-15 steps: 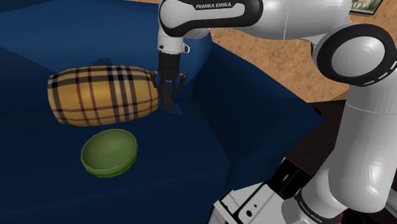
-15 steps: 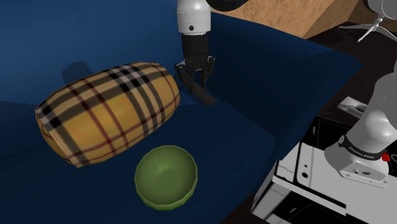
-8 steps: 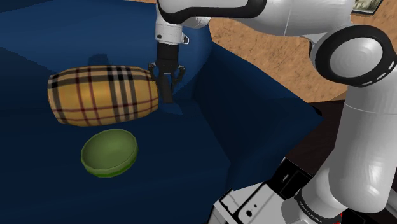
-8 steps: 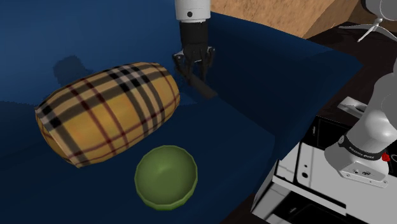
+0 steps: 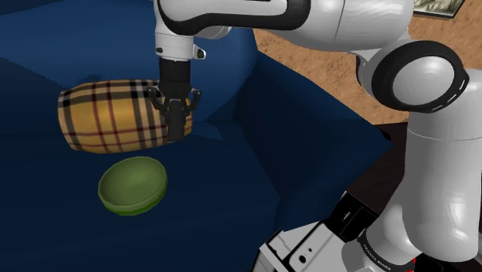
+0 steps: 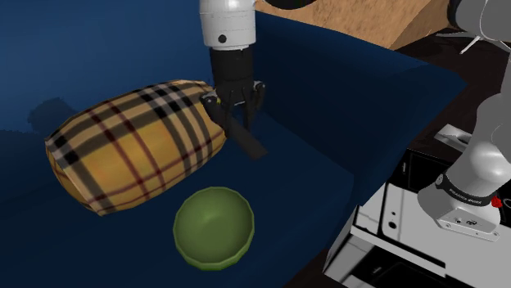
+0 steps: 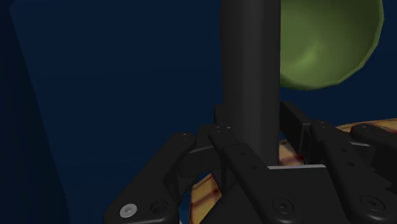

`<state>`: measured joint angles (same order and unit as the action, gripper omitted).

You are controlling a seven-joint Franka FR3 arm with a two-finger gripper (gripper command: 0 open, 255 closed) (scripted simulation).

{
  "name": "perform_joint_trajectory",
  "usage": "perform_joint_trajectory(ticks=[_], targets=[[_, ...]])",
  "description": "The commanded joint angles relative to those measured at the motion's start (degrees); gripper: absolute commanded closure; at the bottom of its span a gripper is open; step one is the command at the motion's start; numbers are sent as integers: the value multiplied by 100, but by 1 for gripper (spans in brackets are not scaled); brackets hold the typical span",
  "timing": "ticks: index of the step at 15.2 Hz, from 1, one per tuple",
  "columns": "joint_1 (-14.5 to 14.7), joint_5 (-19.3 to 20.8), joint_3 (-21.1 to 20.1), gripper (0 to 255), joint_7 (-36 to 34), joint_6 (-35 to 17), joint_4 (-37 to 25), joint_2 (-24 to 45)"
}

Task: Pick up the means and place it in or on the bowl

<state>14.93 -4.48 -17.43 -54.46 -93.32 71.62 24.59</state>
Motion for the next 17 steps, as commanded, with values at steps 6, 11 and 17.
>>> perform_joint_trajectory(ticks=[6, 11, 17], targets=[[847, 312, -133, 255, -855, 292, -1375, 955], [1608, 589, -110, 255, -1340, 943, -3267, 2100], [1404, 505, -139, 255, -1271, 155, -2036, 1678]])
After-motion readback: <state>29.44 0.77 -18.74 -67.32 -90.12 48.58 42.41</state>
